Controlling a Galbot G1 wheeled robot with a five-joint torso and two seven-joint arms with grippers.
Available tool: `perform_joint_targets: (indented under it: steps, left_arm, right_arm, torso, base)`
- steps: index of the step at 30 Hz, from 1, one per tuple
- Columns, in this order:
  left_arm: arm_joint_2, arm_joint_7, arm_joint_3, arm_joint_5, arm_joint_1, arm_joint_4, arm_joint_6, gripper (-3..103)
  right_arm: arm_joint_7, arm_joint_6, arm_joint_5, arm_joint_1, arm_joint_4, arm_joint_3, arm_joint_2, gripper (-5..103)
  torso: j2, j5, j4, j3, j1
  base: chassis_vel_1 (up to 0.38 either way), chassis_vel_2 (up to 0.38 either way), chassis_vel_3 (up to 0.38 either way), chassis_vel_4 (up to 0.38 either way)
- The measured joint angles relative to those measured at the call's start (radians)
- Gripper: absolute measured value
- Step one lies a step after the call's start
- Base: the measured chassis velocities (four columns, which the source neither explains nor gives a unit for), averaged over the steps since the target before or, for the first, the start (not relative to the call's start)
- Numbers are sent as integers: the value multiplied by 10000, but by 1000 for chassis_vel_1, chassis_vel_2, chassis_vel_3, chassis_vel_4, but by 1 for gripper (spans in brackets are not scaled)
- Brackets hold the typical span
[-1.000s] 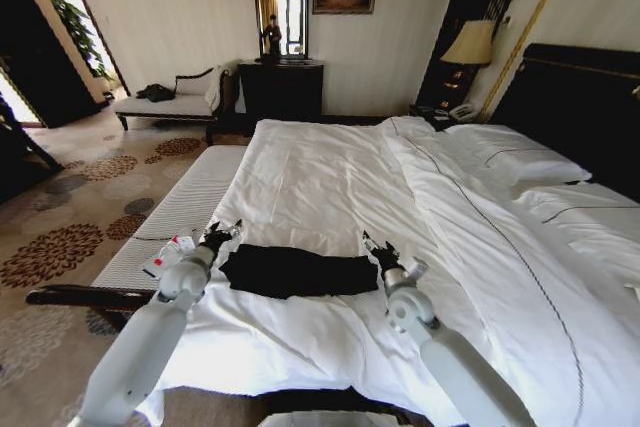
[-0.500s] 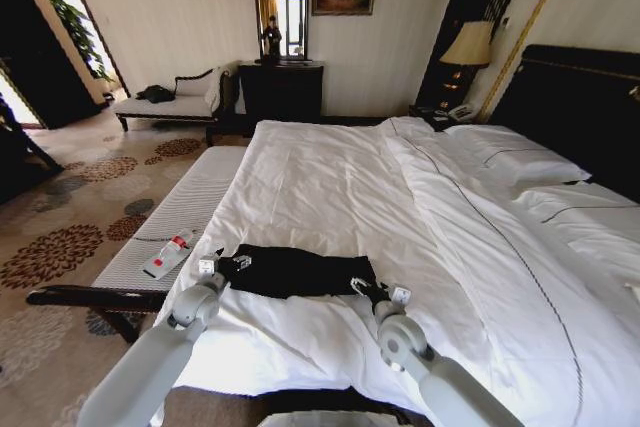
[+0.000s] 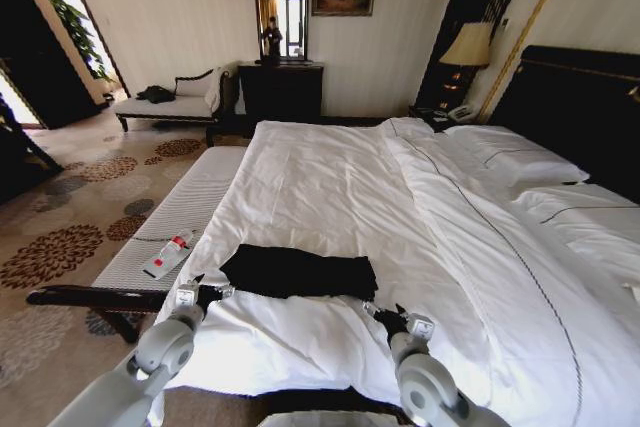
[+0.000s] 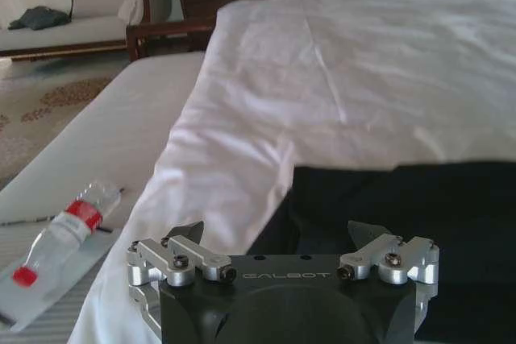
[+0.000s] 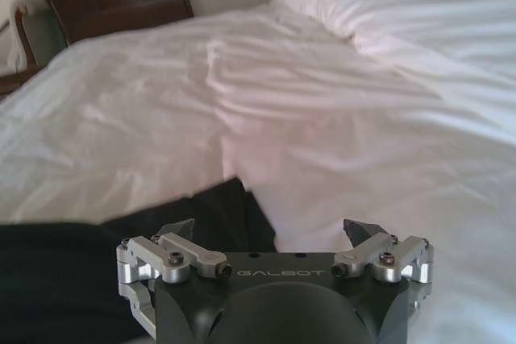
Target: Fold the clothes on the bed.
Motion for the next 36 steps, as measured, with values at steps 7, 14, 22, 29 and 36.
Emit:
perform_joint_targets:
  steps: [7,14,22,29,36]
  left_arm:
    - [-789,812,86,105,-860,731,-975,100]
    - [-1979,1868,-27,-1310,-836,1674,-1757,100]
    - [-2380,1763,-6,-2027,-729,1940,-1676,101]
    - [-2294,1656,-151,-1832,-570,1968,-1593,70]
    - [-2389,1663,-40,-1580,-608,2237,-1576,48]
  right_arm:
    - [-327,392,-165,407,-546,204,345,100]
    - [-312,538,-200,370,-895,362,812,100]
    - [-195,545,-195,263,-1038,346,1119,100]
    - [-37,545,-263,226,-1292,201,1224,100]
    - [52,539,-247,260,-1336,202,1209,100]
  torso:
    - [-1,-2,0,3,4]
    - [0,-3,0,2,3]
    - [-1,-2,-1,2,3]
    - [-1,-2,-1,1,3]
    - [-2,-2,-1,2,3]
  base:
    - [0,0,0,0]
    - [0,0,0,0]
    - [0,0,0,0]
    - [0,0,0,0]
    - [0,0,0,0]
